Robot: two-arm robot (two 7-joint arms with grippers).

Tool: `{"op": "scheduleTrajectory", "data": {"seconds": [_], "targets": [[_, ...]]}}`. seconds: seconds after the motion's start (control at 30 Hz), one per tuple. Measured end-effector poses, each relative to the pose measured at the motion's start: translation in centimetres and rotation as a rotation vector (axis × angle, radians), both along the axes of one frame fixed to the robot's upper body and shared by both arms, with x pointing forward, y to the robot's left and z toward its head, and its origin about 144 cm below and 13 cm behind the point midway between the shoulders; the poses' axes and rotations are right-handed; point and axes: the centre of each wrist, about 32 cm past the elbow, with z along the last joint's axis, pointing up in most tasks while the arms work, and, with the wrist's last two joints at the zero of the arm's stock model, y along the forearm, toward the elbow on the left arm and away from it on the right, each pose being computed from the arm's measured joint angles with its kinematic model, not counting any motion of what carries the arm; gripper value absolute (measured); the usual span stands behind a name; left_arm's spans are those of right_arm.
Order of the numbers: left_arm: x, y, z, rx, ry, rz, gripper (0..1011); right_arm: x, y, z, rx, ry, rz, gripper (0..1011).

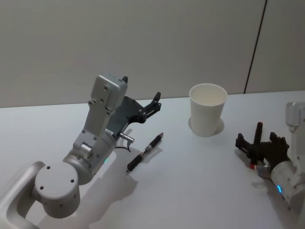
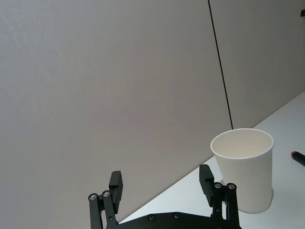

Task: Place the pen into the pen holder.

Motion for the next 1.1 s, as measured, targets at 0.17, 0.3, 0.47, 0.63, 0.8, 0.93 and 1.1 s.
{"op": "scheduleTrajectory", "data": {"seconds": [0.17,0.3,0.47,0.63,0.8,0.93,1.1], "targets": [[0.00,0.00,0.00,0.000,0.000,0.000,1001,0.23,0.38,-0.16,-0.003,0.007,-0.009,1001],[0.00,0.00,0.00,0.000,0.000,0.000,1001,0.39,0.68,-0.24,-0.003,0.011,-0.015,1001],[0.00,0.00,0.00,0.000,0.000,0.000,1001,0.46,0.82,-0.31,-0.004,0.013,-0.018,1001],[0.00,0.00,0.00,0.000,0.000,0.000,1001,0.47,0.73,-0.30,-0.005,0.014,-0.020,1001],[0.00,0.00,0.00,0.000,0.000,0.000,1001,0.43,0.62,-0.19,-0.005,0.015,-0.024,1001],[0.00,0.00,0.00,0.000,0.000,0.000,1001,0.43,0.54,-0.10,-0.006,0.018,-0.030,1001],[0.00,0.00,0.00,0.000,0.000,0.000,1001,0.46,0.40,0.03,-0.012,0.024,-0.040,1001]]}}
